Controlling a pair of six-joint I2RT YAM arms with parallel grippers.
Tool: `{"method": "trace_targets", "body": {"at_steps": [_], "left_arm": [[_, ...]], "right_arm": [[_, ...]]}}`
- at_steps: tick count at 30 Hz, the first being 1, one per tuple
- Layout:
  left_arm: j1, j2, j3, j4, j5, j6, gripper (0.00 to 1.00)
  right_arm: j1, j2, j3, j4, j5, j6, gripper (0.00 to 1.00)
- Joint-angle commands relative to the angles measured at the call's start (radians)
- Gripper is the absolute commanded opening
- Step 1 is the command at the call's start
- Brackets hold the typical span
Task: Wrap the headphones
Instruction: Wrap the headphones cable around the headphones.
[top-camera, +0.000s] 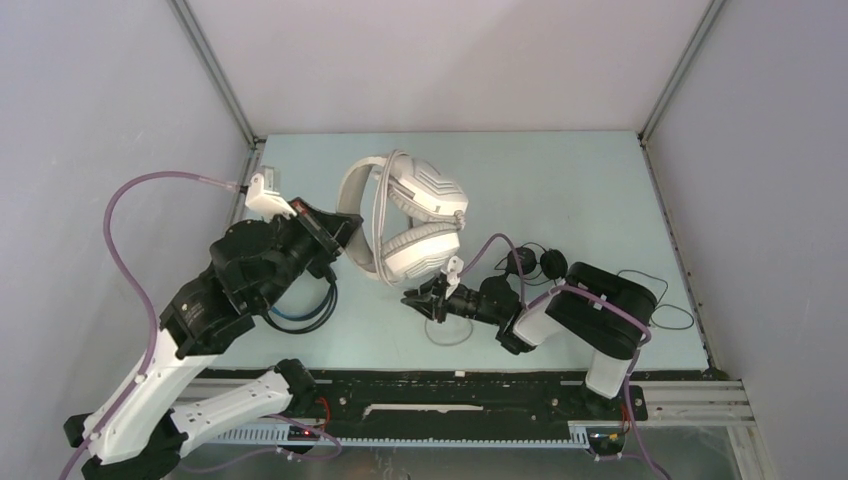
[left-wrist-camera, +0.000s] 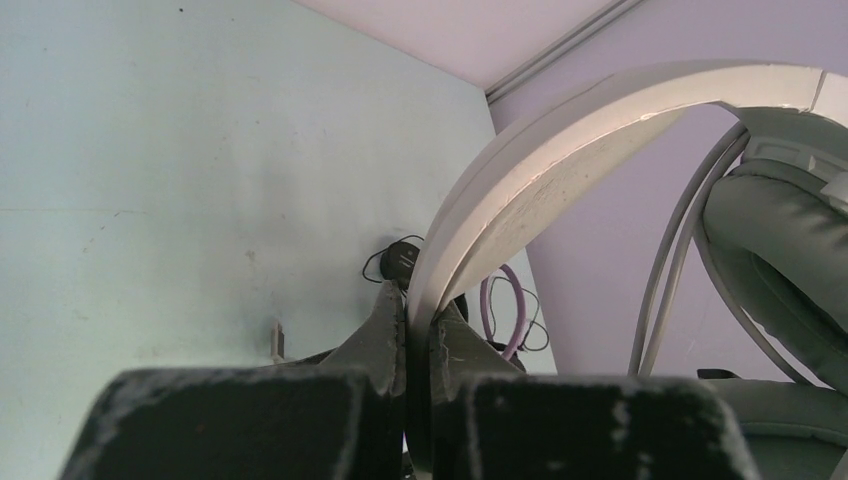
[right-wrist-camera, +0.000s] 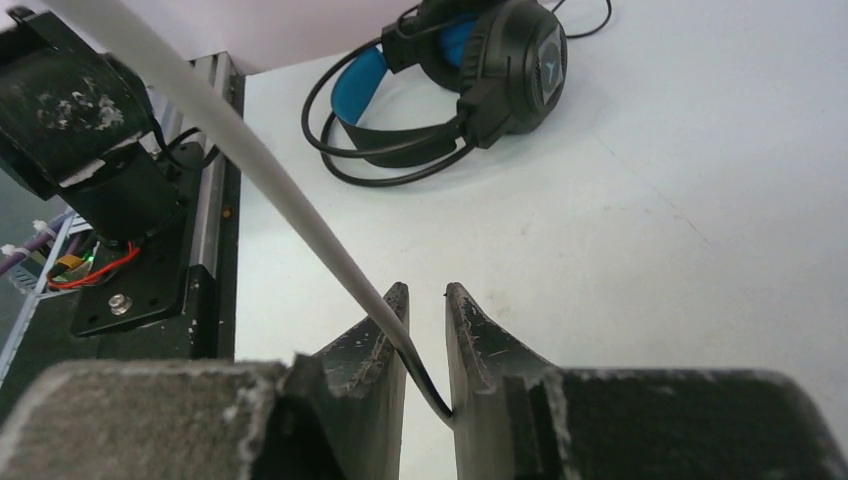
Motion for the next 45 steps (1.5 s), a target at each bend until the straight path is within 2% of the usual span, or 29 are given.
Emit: {"method": "trace_targets", "body": {"at_steps": [1,4,8,13,21,24,29,32,38,41,45], "left_arm": [[0.003,-0.01,0.022,0.136,0.051,-0.071,0.0],[0.004,-0.011,0.023,0.144,0.074,-0.076,0.0],[0.007,0.001,0.029,0.159,0.145,-0.019,0.0],[0.008,0.037,0.048,0.109,0.253,0.178,0.0],[0.014,0.058,0.046,-0.017,0.247,0.516,0.0],[0.013,0.065,0.03,-0.038,0.248,0.605,0.0],[0.013,0.067,-0.032,-0.022,0.273,0.722,0.0],[0.013,0.069,-0.071,-0.004,0.329,0.775,0.0],[0.013,0.062,-0.141,0.063,0.527,0.874,0.0],[0.013,0.06,-0.163,0.067,0.485,0.959,0.0],[0.014,0.056,-0.217,0.094,0.331,1.089,0.0]], "right_arm": [[0.001,0.027,0.009,0.056,0.036,-0.02,0.22],[-0.006,0.035,0.008,0.055,0.029,-0.014,0.17],[-0.046,0.013,-0.006,0.061,0.008,0.024,0.0],[-0.133,-0.077,-0.021,0.01,-0.06,0.091,0.0],[-0.272,-0.272,-0.017,-0.292,-0.086,0.147,0.0],[-0.334,-0.335,0.006,-0.428,-0.125,0.162,0.0],[-0.361,-0.426,0.077,-0.671,-0.198,0.11,0.0],[-0.36,-0.484,0.113,-0.823,-0.216,0.099,0.0],[-0.363,-0.542,0.198,-1.058,-0.299,0.084,0.0],[-0.36,-0.564,0.255,-1.189,-0.347,0.089,0.0],[-0.352,-0.605,0.308,-1.339,-0.372,0.092,0.0]]}}
